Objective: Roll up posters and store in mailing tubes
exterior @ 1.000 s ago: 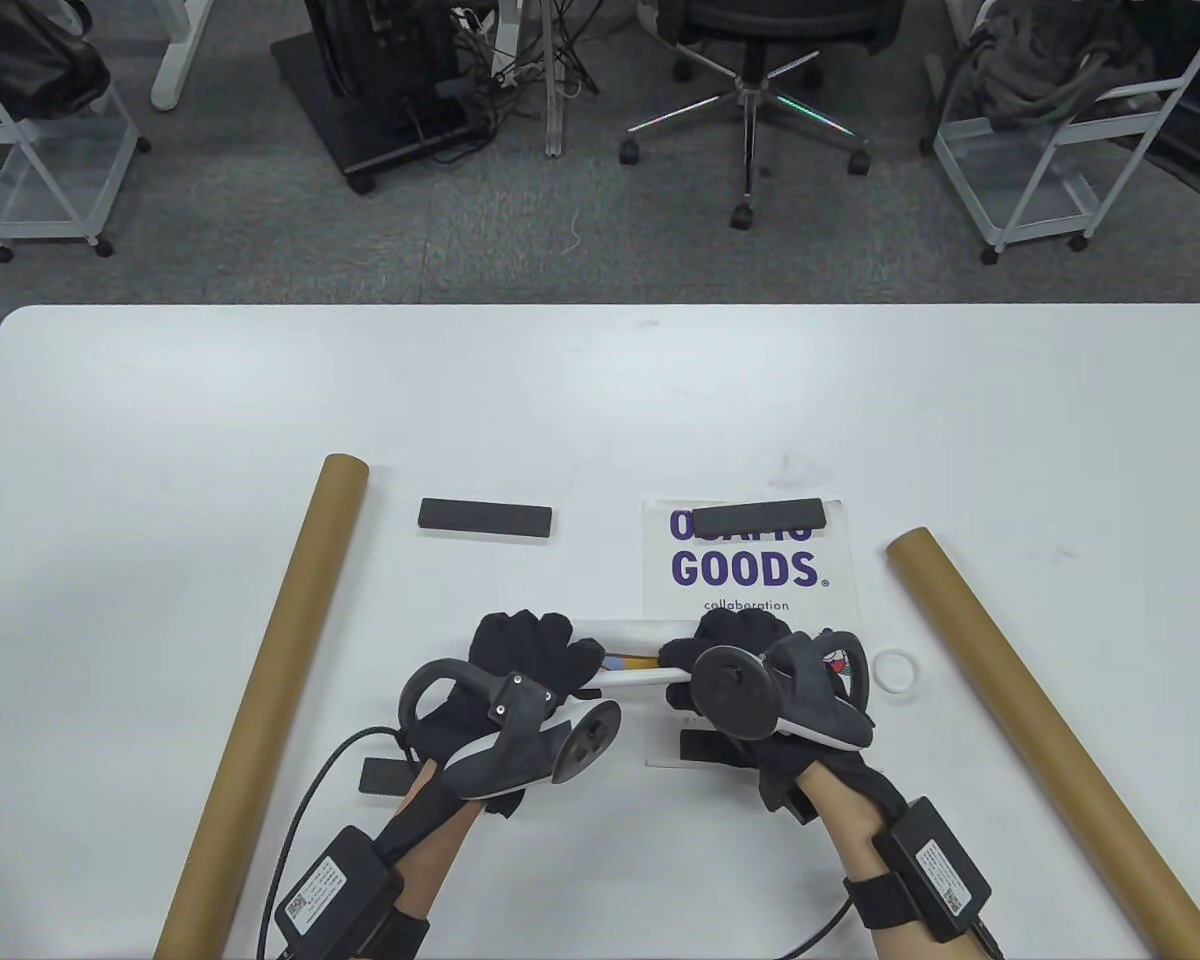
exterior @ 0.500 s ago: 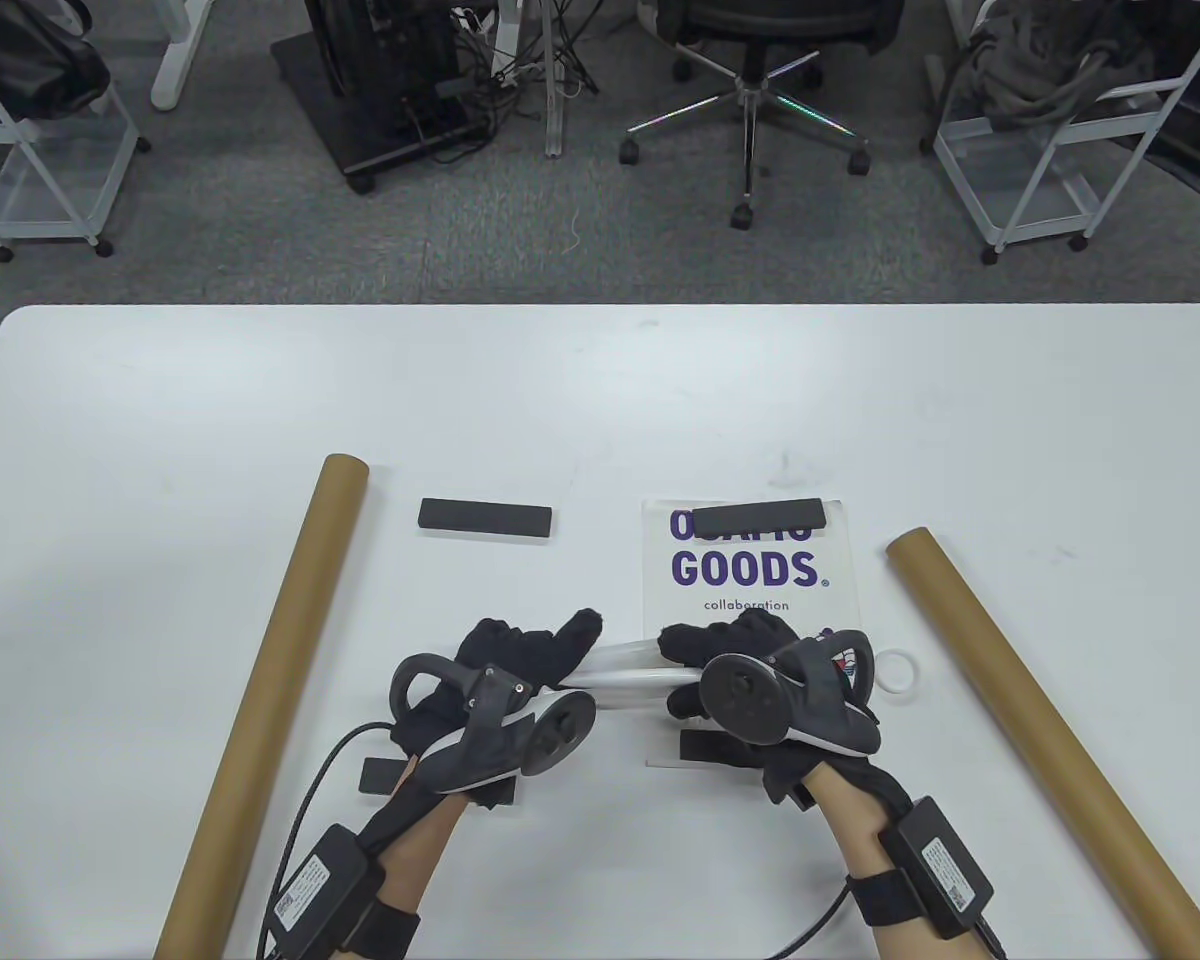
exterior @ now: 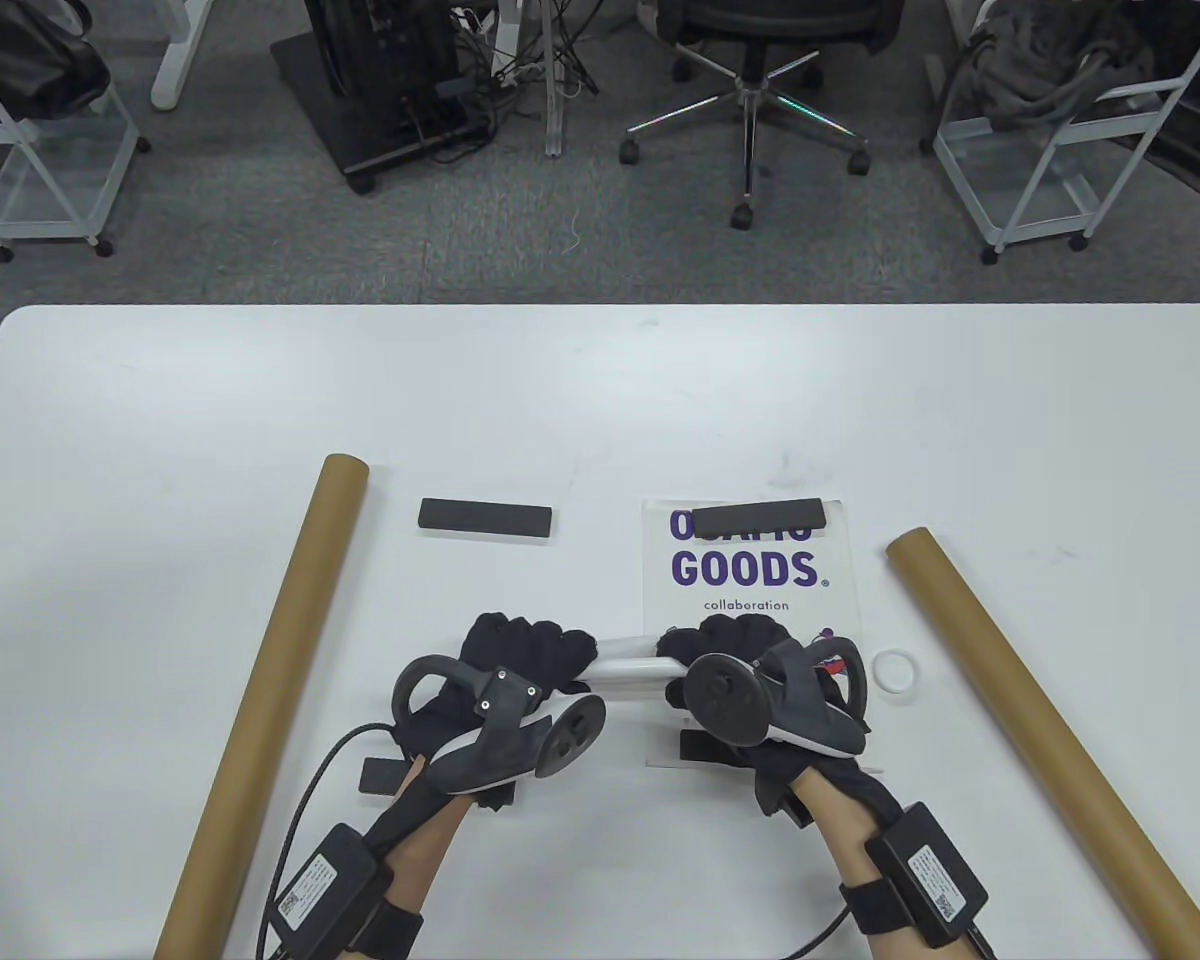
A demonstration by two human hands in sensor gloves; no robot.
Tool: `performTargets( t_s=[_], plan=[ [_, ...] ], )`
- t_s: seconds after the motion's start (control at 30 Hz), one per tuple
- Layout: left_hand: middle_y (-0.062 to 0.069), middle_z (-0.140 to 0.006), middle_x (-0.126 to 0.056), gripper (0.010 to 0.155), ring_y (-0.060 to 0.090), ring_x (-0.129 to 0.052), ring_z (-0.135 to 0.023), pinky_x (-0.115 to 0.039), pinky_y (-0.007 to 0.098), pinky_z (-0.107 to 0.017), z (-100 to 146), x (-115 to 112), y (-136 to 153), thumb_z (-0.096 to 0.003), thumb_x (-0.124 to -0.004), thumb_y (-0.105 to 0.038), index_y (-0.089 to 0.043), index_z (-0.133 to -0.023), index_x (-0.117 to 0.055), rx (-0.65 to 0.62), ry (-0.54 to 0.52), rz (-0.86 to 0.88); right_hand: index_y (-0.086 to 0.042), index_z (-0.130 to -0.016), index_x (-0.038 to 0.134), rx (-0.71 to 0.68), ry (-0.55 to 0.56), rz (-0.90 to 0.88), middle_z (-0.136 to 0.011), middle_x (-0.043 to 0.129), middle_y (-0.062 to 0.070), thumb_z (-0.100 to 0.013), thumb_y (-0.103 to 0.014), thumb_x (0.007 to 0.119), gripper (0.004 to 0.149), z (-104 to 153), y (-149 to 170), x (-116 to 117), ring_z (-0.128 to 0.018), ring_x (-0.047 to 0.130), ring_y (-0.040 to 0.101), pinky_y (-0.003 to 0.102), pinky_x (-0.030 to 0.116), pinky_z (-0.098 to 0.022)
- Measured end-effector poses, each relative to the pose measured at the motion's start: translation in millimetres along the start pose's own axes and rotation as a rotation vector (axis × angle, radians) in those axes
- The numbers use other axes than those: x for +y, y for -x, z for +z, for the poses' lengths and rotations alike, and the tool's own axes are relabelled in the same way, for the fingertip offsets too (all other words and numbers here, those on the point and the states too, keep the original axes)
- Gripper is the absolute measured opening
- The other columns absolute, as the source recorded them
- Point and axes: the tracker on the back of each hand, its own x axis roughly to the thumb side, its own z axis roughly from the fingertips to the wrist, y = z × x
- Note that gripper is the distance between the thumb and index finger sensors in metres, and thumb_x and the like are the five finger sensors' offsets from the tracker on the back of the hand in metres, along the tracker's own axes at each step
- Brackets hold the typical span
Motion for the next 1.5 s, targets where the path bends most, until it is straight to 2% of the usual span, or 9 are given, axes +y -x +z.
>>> performTargets(
  t_s=[0.23,0.43,0.57,0.87,1.03,1.1,1.33,1.43,1.5],
  plan=[
    [-0.005,-0.092,-0.084,0.043,0.02,-0.091,-0.076,-0.073,0.052,-0.078,-1.2,0.6,-3.0,-0.0473,-0.077,-0.05,-0.038,-0.088,-0.082,0.002,0.025,0.026,-0.025,-0.087,0.078,0.017,0.009,-0.016,-0.085,0.083,0.009,-0.043,-0.038,0.075,0.045,1.4,4.0,2.3,-0.067,0.088,0.036,0.069,0.066,-0.065],
    [-0.007,-0.082,-0.088,0.047,0.017,-0.094,-0.065,-0.077,0.051,-0.075,0.7,5.5,-2.8,-0.0456,-0.079,-0.05,-0.034,-0.09,-0.087,0.0,0.015,-0.007,-0.024,-0.087,0.079,-0.003,0.0,-0.014,-0.077,0.083,0.005,-0.042,-0.038,0.077,0.047,0.2,1.1,2.3,-0.06,0.088,0.031,0.066,0.067,-0.066],
    [-0.007,-0.08,-0.09,0.053,0.016,-0.096,-0.064,-0.079,0.05,-0.074,1.8,6.0,3.9,-0.0439,-0.081,-0.05,-0.033,-0.094,-0.085,0.014,0.016,0.057,-0.022,-0.092,0.074,-0.007,0.017,-0.02,-0.074,0.086,0.003,-0.04,-0.039,0.078,0.055,0.6,1.3,2.2,-0.058,0.091,0.029,0.064,0.07,-0.065],
    [-0.011,-0.077,-0.096,0.064,0.012,-0.103,-0.061,-0.082,0.046,-0.073,1.0,3.9,5.8,-0.0403,-0.085,-0.053,-0.035,-0.101,-0.077,0.02,0.015,0.065,-0.019,-0.091,0.076,-0.003,0.024,-0.022,-0.07,0.092,0.0,-0.037,-0.042,0.08,0.059,0.6,4.5,3.4,-0.053,0.097,0.026,0.059,0.077,-0.062],
    [-0.011,-0.076,-0.1,0.063,0.012,-0.107,-0.061,-0.084,0.044,-0.072,0.6,3.1,7.3,-0.0404,-0.084,-0.053,-0.034,-0.1,-0.079,0.03,0.006,0.089,-0.017,-0.089,0.078,0.013,0.055,-0.02,-0.065,0.099,-0.003,-0.033,-0.045,0.081,0.063,1.5,7.7,0.5,-0.046,0.102,0.022,0.053,0.084,-0.056],
    [-0.01,-0.078,-0.101,0.056,0.013,-0.107,-0.062,-0.083,0.044,-0.073,0.4,2.1,6.8,-0.0422,-0.083,-0.052,-0.034,-0.095,-0.083,0.027,0.016,0.092,-0.017,-0.088,0.079,0.016,0.062,-0.012,-0.065,0.099,-0.003,-0.033,-0.045,0.081,0.061,1.6,7.7,0.2,-0.046,0.103,0.022,0.053,0.084,-0.056],
    [-0.004,-0.085,-0.089,0.048,0.02,-0.095,-0.066,-0.073,0.054,-0.077,-0.4,1.8,5.3,-0.0531,-0.062,-0.039,-0.031,-0.1,-0.072,0.028,0.033,0.114,-0.015,-0.097,0.065,0.023,0.004,-0.049,-0.075,0.085,0.008,-0.048,-0.037,0.063,0.054,0.4,4.1,3.2,-0.053,0.088,0.031,0.066,0.069,-0.062],
    [-0.006,-0.082,-0.09,0.048,0.018,-0.094,-0.061,-0.075,0.052,-0.076,0.8,4.0,5.0,-0.0527,-0.062,-0.044,-0.032,-0.098,-0.071,0.025,0.008,0.1,-0.016,-0.097,0.063,0.017,0.003,-0.01,-0.074,0.083,0.005,-0.043,-0.046,0.072,0.063,0.0,4.5,2.5,-0.053,0.086,0.029,0.065,0.07,-0.063],
    [-0.007,-0.078,-0.091,0.047,0.017,-0.094,-0.058,-0.076,0.05,-0.075,0.8,4.7,4.2,-0.0508,-0.068,-0.047,-0.033,-0.095,-0.073,0.027,0.001,0.088,-0.019,-0.094,0.067,0.02,0.017,-0.028,-0.071,0.084,0.002,-0.041,-0.045,0.075,0.059,0.0,5.6,2.5,-0.05,0.088,0.027,0.063,0.072,-0.062]
  ],
)
